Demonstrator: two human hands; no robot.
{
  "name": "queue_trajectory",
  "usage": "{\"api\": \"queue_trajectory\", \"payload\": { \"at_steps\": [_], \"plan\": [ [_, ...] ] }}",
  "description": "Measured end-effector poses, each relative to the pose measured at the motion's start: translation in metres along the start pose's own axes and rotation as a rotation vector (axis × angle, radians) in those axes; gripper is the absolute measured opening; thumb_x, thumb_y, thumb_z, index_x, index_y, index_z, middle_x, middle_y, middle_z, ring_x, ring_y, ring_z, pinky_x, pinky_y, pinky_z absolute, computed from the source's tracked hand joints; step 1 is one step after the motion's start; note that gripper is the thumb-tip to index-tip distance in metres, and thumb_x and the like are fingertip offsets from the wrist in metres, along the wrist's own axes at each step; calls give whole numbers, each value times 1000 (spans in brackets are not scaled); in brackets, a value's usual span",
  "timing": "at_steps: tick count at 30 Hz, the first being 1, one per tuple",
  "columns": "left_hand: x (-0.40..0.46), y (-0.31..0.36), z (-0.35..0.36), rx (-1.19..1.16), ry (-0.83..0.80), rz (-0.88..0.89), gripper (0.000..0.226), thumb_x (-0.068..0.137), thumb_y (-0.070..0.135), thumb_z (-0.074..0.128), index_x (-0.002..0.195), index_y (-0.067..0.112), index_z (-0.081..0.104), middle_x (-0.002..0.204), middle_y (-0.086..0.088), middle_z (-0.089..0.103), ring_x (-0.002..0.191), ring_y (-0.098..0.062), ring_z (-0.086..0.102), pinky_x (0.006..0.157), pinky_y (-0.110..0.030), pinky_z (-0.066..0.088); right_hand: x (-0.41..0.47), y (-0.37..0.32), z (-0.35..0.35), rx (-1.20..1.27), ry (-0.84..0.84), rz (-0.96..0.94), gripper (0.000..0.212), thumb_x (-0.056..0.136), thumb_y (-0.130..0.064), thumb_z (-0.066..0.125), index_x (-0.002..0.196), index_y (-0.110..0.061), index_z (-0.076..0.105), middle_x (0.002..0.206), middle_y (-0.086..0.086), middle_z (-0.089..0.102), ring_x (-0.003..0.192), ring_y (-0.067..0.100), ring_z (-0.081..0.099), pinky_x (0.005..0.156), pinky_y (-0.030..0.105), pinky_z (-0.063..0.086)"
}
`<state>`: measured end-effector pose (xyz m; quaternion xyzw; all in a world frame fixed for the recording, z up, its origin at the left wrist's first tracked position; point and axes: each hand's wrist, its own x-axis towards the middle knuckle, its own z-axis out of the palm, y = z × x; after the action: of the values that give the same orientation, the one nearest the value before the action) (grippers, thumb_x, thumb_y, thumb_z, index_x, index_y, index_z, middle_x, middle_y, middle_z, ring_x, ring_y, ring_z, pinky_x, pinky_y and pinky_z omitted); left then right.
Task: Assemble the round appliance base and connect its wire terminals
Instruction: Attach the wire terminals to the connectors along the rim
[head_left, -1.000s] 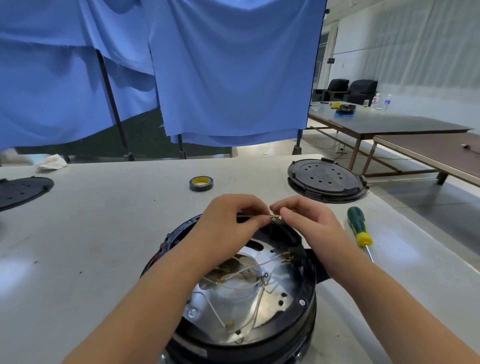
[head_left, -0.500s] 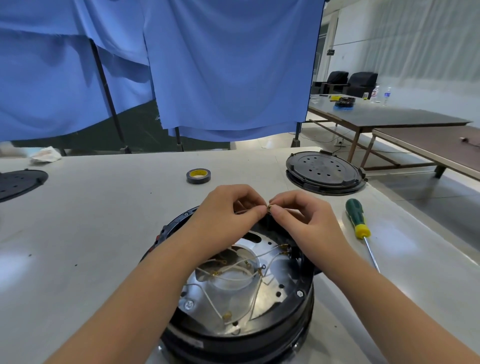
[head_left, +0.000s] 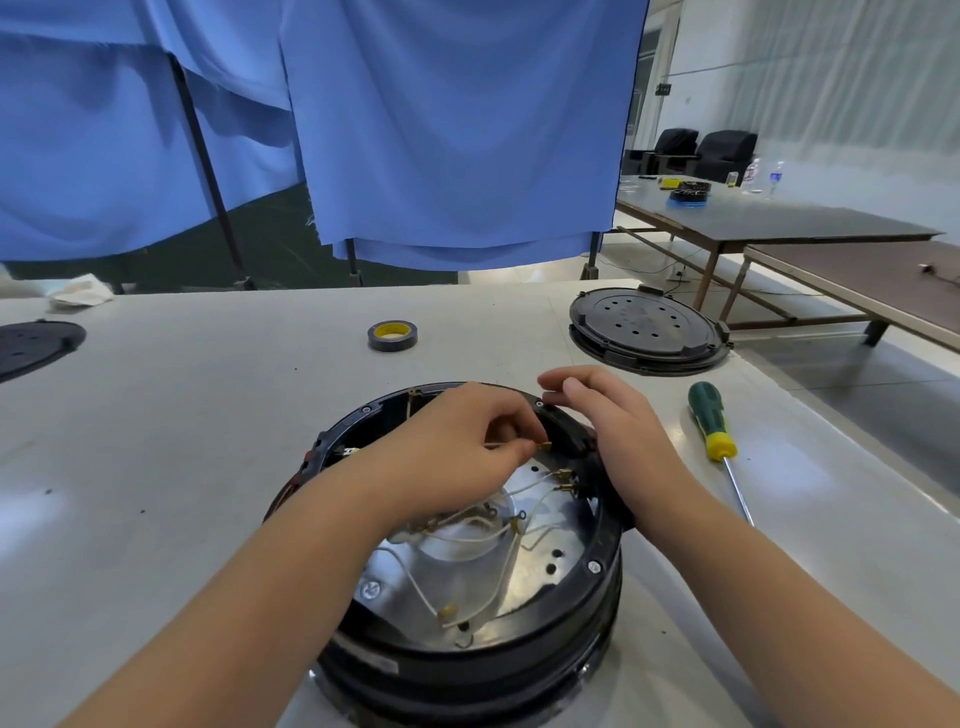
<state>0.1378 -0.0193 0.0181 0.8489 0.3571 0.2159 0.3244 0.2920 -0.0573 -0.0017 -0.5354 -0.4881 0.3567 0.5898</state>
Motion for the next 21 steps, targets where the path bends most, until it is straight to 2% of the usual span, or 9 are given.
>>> {"api": "queue_trajectory", "payload": {
  "at_steps": [2, 4, 7, 10, 13, 17, 21],
  "plan": [
    [0, 0, 2, -2, -32, 21, 17, 89, 15, 60, 88, 29, 69, 80, 3, 70, 74, -11, 63, 68, -21, 50, -1, 1, 1, -14, 4, -2, 24, 97, -13, 45, 90, -17, 67, 93, 4, 65, 93, 15, 63, 90, 42, 51],
    [1, 1, 4, 4, -56, 33, 16, 89, 14, 60, 90, 26, 70, 82, -1, 70, 75, -16, 62, 71, -28, 50, -1, 1, 1, -34, 2, -5, 26, 98, -15, 43, 90, -17, 68, 95, 5, 65, 94, 15, 63, 90, 41, 51],
    [2, 1, 6, 26, -96, 31, 16, 89, 11, 58, 90, 23, 69, 80, -5, 66, 68, -12, 56, 67, -26, 48, 0, 2, 2, -48, 2, -6, 27, 99, -18, 42, 90, -18, 68, 94, 1, 65, 88, 5, 62, 87, 36, 52],
    [3, 1, 8, 39, -115, 16, 22, 89, 7, 55, 89, 24, 68, 70, 3, 60, 61, -5, 52, 61, -21, 47, 1, 2, 2, -65, 2, -14, 28, 99, -19, 41, 89, -19, 68, 94, 0, 65, 78, -5, 60, 77, 28, 53],
    [5, -1, 8, 45, -125, 2, 20, 90, 9, 56, 88, 26, 67, 68, 4, 58, 58, -4, 50, 56, -17, 44, 0, 0, 2, -77, -1, -1, 28, 99, -21, 41, 90, -21, 68, 97, 4, 65, 73, -5, 59, 73, 37, 54],
    [7, -4, 9, 36, -127, -6, 17, 90, 15, 58, 87, 29, 67, 70, 1, 59, 57, -5, 51, 55, -17, 44, -2, -2, 2, -86, -1, 11, 28, 99, -22, 41, 91, -19, 68, 101, 5, 65, 84, 4, 60, 76, 46, 54],
    [7, -4, 9, 33, -133, -9, 17, 90, 15, 57, 87, 29, 67, 71, -1, 59, 59, -7, 51, 58, -22, 45, -2, -2, 2, -98, -5, 10, 29, 99, -22, 40, 90, -21, 68, 100, 3, 65, 87, 4, 60, 77, 44, 54]
  ]
}}
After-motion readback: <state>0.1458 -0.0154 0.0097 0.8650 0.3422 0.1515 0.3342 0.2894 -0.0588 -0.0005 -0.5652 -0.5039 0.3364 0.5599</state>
